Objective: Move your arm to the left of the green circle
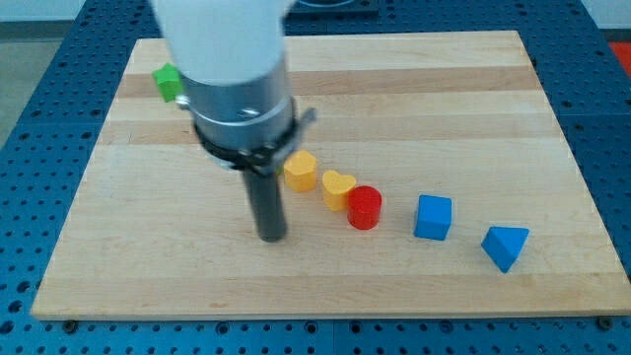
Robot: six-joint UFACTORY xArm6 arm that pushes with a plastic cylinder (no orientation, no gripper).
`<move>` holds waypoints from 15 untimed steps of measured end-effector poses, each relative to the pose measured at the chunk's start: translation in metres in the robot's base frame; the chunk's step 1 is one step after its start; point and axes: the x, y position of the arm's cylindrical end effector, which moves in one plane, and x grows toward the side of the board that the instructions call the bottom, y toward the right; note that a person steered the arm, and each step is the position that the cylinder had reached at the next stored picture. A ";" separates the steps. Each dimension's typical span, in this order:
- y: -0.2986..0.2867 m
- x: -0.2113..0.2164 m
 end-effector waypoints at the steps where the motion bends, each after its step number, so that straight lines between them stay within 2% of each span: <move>1: 0.018 0.012; 4: 0.052 0.013; 5: 0.058 0.002; 7: 0.051 -0.009; 11: -0.015 -0.017; 15: -0.109 -0.089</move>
